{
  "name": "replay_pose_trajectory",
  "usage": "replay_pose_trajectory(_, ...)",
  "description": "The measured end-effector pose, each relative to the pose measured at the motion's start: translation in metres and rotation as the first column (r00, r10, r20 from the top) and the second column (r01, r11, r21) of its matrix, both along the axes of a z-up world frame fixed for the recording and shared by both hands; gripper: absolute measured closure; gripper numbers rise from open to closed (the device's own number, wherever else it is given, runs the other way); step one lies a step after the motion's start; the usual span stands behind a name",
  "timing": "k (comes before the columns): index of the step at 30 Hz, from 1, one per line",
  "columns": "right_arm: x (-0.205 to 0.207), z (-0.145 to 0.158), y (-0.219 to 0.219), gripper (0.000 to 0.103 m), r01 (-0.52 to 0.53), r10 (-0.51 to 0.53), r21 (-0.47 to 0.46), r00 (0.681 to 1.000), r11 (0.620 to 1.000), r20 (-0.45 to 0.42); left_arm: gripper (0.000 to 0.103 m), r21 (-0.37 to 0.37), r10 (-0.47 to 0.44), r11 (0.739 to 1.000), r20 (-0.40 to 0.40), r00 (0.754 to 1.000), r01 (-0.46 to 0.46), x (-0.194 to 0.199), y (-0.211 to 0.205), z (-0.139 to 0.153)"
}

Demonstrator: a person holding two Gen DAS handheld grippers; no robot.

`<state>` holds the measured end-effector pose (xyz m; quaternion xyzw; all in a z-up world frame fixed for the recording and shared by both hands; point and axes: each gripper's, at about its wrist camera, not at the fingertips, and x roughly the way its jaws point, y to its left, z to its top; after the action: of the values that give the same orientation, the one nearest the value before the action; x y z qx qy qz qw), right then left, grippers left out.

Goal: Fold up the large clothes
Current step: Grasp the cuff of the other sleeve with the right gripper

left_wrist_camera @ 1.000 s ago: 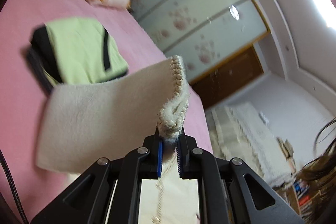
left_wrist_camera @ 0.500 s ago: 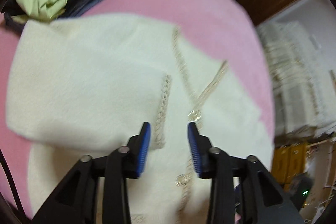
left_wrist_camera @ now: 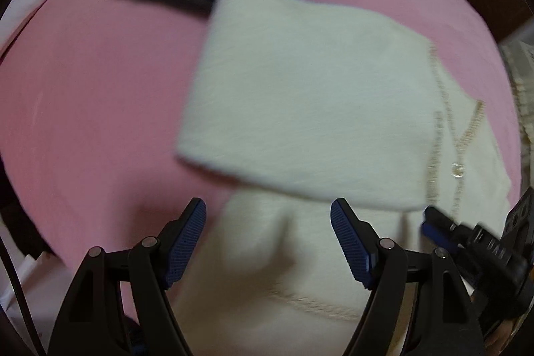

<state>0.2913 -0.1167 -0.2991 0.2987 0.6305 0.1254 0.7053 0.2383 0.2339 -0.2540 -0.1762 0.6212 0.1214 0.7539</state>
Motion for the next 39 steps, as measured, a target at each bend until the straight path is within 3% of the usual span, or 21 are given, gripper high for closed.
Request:
replay_pose_trajectory(3, 0.015, -0.015, 0.016, 0.065, 0.033, -0.032, 0.004, 0.999, 0.999, -0.042, 0.027, 0.069, 0.018, 0.998, -0.067, 0.998, -0.013, -0.01, 0.022, -0.019)
replay_pose_trajectory(6, 0.026, -0.02, 0.023, 0.065, 0.07, -0.07, 0.015, 0.997, 0.997, -0.033, 0.027, 0.046, 0.012, 0.999, -0.079, 0.997, -0.008, -0.015, 0.038, -0.039)
replay_pose_trajectory(7, 0.029, -0.022, 0.025, 0.07, 0.089, -0.088, 0.021, 0.995, 0.996, -0.042, 0.027, 0.036, 0.016, 0.999, -0.075, 0.997, -0.013, -0.016, 0.041, -0.044)
replay_pose_trajectory(9, 0.033, -0.021, 0.024, 0.095, 0.108, -0.107, 0.021, 0.994, 0.994, -0.031, 0.027, 0.017, 0.033, 0.999, -0.052, 0.998, -0.033, -0.015, 0.049, -0.054)
replay_pose_trajectory(11, 0.039, -0.014, 0.022, 0.095, 0.107, -0.107, 0.022, 0.994, 0.994, 0.008, 0.027, 0.004, 0.048, 0.999, -0.022, 0.999, -0.048, -0.014, 0.055, -0.057)
replay_pose_trajectory(14, 0.047, 0.011, 0.016, 0.096, 0.123, -0.123, 0.012, 0.983, 0.992, 0.136, 0.027, -0.01, 0.07, 0.997, 0.036, 0.997, -0.07, -0.009, 0.064, -0.056)
replay_pose_trajectory(18, 0.055, 0.061, 0.006, 0.096, 0.139, -0.12, -0.038, 0.944, 0.99, 0.308, 0.027, -0.006, 0.064, 0.998, 0.062, 0.996, -0.063, -0.005, 0.073, -0.057)
replay_pose_trajectory(22, 0.061, 0.094, -0.008, 0.096, 0.155, -0.128, -0.038, 0.911, 0.987, 0.393, 0.03, -0.017, 0.065, 0.998, 0.106, 0.992, -0.064, -0.005, 0.071, -0.054)
replay_pose_trajectory(27, 0.06, 0.117, -0.036, 0.096, 0.224, -0.163, -0.087, 0.879, 0.971, 0.449, 0.036, -0.064, 0.077, 0.996, 0.174, 0.982, -0.067, -0.018, 0.085, -0.046)
replay_pose_trajectory(31, 0.051, 0.125, -0.073, 0.096, 0.305, -0.212, -0.127, 0.855, 0.944, 0.473, 0.038, -0.067, 0.023, 0.998, 0.184, 0.983, -0.011, -0.019, 0.081, -0.045)
replay_pose_trajectory(36, 0.04, 0.117, -0.1, 0.096, 0.35, -0.243, -0.173, 0.86, 0.921, 0.448, 0.051, -0.013, -0.053, 0.998, 0.182, 0.982, 0.057, -0.025, 0.067, -0.041)
replay_pose_trajectory(39, 0.032, 0.113, -0.114, 0.096, 0.381, -0.251, -0.23, 0.858, 0.895, 0.448, 0.058, -0.039, -0.052, 0.997, 0.17, 0.984, 0.06, -0.021, 0.067, -0.042)
